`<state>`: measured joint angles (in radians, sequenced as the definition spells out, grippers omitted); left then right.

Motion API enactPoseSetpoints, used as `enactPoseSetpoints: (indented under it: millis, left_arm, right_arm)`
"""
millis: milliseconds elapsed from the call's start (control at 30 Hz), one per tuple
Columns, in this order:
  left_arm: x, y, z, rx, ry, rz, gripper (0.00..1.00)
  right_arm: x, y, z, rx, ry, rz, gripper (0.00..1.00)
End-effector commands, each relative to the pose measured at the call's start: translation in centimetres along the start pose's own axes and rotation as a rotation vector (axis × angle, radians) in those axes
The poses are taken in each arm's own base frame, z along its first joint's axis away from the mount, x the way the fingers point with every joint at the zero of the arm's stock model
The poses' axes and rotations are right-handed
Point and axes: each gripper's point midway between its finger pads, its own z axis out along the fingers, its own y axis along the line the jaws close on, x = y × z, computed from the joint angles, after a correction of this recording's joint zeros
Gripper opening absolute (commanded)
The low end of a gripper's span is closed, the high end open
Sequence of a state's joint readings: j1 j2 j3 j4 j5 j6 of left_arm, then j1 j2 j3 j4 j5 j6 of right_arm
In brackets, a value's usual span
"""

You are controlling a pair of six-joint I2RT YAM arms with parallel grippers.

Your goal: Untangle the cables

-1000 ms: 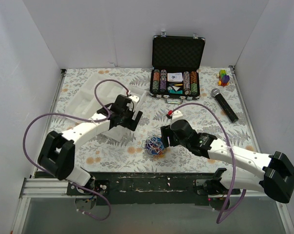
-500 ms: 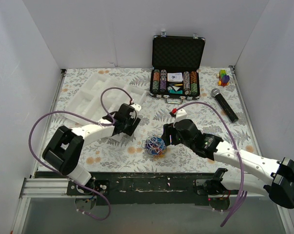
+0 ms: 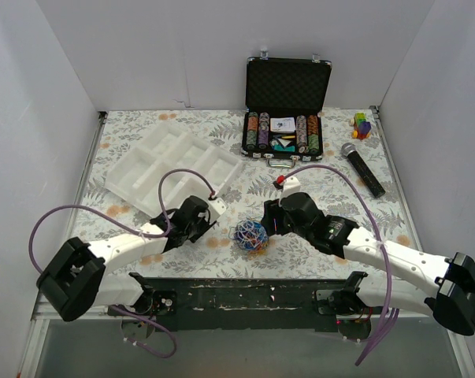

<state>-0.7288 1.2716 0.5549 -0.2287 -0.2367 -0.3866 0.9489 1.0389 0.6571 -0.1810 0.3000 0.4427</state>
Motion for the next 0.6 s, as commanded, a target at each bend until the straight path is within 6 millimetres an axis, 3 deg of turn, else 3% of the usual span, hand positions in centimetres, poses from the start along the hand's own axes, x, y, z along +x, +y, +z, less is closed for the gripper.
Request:
enactPoseSetpoints:
  millis: [0, 100, 233, 400, 567]
  left_arm:
    - [1.4, 0.8, -1.9, -0.004, -0.02, 0.21, 0.02]
    - [1.7, 0.3, -3.6, 0.039, -0.104, 0.348, 0.04]
    - [1.2, 0.5, -5.2, 0.028, -0.206, 0.439, 0.3]
    - [0.3, 1.0, -5.0, 0.019, -0.141, 0.287, 0.54]
    - [-2.5, 1.3, -5.2, 0.015, -0.165, 0.181, 0.71]
  right_arm:
    - [-1.3, 0.8, 0.1, -0.025, -0.034, 0.016, 0.64]
    - [-1.3, 0.8, 0.2, -0.026, -0.035, 0.017, 0.64]
    - [-1.6, 1.0, 0.3, -0.036, -0.037, 0.016, 0.65]
    - [-1.5, 1.5, 0.6, -0.056, -0.03, 0.01, 0.71]
    - [0.0, 2.4, 1.3, -0.113, 0.017, 0.002, 0.76]
